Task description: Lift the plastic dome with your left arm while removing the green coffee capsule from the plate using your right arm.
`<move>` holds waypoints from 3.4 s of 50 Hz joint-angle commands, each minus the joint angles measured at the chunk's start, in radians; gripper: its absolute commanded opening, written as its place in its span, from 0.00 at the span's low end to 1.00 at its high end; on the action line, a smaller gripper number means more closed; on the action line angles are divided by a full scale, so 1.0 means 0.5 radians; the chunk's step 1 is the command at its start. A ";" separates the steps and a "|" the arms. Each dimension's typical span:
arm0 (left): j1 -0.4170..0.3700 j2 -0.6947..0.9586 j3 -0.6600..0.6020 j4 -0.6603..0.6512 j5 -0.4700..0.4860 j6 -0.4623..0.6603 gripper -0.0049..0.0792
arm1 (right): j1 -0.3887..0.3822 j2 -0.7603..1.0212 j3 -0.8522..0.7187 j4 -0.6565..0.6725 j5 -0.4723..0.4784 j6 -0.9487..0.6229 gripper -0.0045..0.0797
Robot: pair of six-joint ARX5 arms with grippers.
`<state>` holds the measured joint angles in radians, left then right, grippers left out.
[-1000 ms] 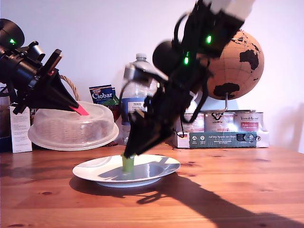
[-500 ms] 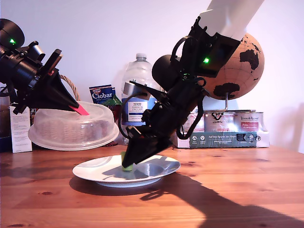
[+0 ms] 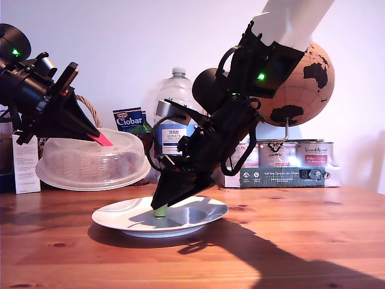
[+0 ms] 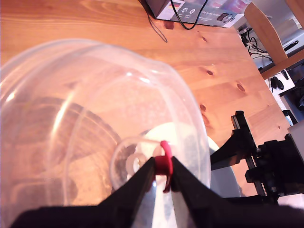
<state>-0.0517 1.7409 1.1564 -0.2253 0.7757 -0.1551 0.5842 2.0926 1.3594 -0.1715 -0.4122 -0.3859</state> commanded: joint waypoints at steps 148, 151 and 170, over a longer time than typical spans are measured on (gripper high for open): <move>0.005 -0.015 -0.007 0.010 0.042 -0.005 0.03 | -0.450 -0.310 0.063 -0.356 0.166 -0.080 0.36; 0.002 -0.015 -0.007 0.011 0.044 -0.008 0.03 | -0.452 -0.310 0.063 -0.364 0.182 -0.081 0.36; -0.008 -0.015 -0.007 0.011 0.058 -0.011 0.03 | -0.593 -0.310 0.063 -0.460 0.375 -0.174 0.36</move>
<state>-0.0525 1.7409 1.1564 -0.2283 0.7956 -0.1570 0.3008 1.9373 1.3876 -0.3996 -0.2382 -0.4667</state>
